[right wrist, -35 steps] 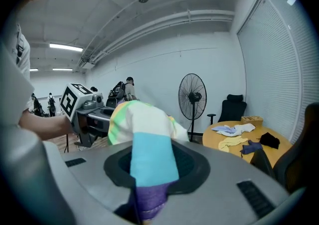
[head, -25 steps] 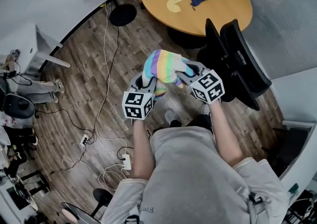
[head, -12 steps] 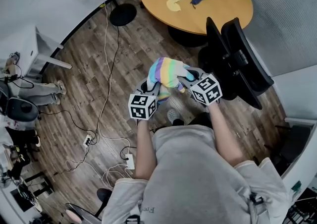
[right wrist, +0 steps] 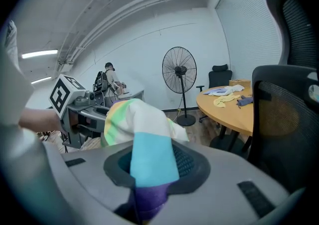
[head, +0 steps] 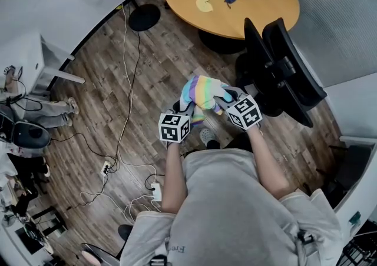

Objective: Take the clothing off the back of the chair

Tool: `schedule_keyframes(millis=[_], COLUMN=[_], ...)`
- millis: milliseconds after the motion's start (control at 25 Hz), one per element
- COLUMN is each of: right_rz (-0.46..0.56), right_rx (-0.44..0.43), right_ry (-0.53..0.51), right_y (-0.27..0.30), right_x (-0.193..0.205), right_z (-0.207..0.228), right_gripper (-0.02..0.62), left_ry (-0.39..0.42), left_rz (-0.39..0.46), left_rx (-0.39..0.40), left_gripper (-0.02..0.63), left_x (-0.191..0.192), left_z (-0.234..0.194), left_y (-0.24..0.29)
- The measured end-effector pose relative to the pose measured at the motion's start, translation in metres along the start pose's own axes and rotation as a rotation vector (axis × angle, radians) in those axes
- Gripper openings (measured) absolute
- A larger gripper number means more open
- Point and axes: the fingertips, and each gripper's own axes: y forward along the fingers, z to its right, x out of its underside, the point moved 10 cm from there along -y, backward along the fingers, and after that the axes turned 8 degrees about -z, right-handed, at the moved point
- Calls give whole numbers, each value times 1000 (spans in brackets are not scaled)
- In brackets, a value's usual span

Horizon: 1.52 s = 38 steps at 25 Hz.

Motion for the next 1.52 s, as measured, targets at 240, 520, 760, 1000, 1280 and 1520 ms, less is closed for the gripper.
schedule_keyframes(millis=[240, 520, 760, 1000, 1280, 1520], right_rz=[26, 44, 44, 50, 55, 59], right_rx=[-18, -28, -28, -25, -38, -33], right_ry=[14, 5, -8, -19, -6, 10], right_y=[0, 0, 0, -2, 0, -1], right_x=[-2, -4, -10, -15, -14, -10], right_z=[-3, -14, -16, -19, -24, -26], right_gripper=[117, 116, 116, 117, 117, 117], left_ry=[-18, -16, -15, -20, -28, -33], left_rz=[36, 47, 60, 69, 74, 76], left_rx=[20, 12, 3, 5, -5, 7], left_gripper=[120, 120, 120, 120, 120, 120], left_x=[0, 2, -2, -3, -1, 1], left_z=[1, -1, -4, -3, -4, -3], left_y=[-7, -19, -22, -28, -31, -30])
